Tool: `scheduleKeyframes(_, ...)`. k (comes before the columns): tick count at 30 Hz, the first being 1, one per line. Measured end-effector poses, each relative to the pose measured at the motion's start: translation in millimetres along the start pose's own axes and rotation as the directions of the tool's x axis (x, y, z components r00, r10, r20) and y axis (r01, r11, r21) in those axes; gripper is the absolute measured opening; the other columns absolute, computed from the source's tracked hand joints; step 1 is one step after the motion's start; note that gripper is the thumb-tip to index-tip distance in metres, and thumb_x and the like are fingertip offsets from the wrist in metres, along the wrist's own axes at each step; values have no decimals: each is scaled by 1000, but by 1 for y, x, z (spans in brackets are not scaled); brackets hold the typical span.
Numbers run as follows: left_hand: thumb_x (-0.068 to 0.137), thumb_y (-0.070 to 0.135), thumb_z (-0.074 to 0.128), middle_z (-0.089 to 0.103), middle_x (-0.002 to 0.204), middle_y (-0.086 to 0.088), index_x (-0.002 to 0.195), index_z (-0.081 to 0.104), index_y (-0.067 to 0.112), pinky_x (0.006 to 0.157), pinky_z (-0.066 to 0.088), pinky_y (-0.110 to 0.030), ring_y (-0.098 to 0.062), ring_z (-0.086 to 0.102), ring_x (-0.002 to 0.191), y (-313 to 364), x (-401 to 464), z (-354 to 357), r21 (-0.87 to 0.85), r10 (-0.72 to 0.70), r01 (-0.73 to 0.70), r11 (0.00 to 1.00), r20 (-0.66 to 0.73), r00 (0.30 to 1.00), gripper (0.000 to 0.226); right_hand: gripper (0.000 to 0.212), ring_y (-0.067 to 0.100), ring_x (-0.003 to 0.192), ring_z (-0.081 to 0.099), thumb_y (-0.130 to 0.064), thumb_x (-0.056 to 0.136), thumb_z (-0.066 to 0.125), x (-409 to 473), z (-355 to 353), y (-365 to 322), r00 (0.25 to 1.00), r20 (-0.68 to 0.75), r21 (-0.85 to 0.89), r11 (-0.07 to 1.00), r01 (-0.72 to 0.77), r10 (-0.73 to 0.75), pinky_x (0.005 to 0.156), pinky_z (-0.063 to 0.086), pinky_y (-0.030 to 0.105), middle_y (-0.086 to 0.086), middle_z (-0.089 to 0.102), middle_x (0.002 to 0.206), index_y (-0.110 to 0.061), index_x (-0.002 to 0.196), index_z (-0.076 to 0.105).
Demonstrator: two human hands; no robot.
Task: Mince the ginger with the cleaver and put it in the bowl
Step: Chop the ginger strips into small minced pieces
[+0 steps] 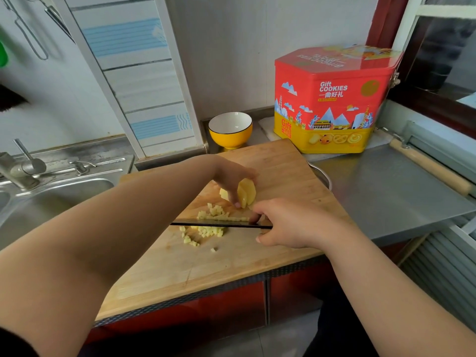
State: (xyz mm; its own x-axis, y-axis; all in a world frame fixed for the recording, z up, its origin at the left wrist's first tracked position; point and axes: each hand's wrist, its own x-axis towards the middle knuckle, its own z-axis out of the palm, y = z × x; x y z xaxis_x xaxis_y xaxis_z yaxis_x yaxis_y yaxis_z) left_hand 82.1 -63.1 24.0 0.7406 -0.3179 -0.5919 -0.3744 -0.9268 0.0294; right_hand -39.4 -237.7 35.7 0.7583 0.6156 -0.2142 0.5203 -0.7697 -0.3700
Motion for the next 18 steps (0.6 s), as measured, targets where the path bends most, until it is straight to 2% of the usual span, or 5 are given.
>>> scheduleKeyframes(3,74,34,80,38,139,-4,143,34,19,97,36,-32,-24,39,125,1,0,5,4,23,-23,1000,-39,999,84,34,2,70,43,-36,89,65,0,1,1,1000,-1,-1,1000,-4,4,52,32,21,-21,42,80,-33,122,58)
scheduleKeyframes(7,76,34,79,43,136,-3,142,35,18,94,34,-30,-23,41,124,-1,-2,10,-37,28,-31,999,-83,996,81,35,6,79,46,-36,88,65,1,1,0,1000,-5,0,1000,-8,8,55,36,23,-20,40,81,-34,122,57)
scheduleKeyframes(12,75,34,80,43,139,-2,144,35,23,102,39,-39,-24,41,126,-1,-7,8,-120,41,-56,991,-130,991,83,34,8,84,49,-36,88,65,1,2,-1,1000,-8,-1,1000,-10,10,59,40,25,-22,40,80,-34,122,58)
scheduleKeyframes(14,74,34,80,46,134,1,143,37,25,101,41,-41,-23,43,123,-3,-11,3,-180,25,-54,982,-162,986,81,34,9,83,50,-37,88,64,0,2,-1,1000,-13,-8,1000,-11,11,59,40,24,-20,44,84,-35,121,57)
scheduleKeyframes(18,74,34,80,48,115,7,134,44,25,86,41,-33,-19,48,109,-6,-19,-5,-248,26,-85,965,-235,972,71,34,12,89,55,-37,88,65,-1,1,-1,1000,-6,-14,1000,-23,23,70,47,30,-11,53,100,-35,121,58)
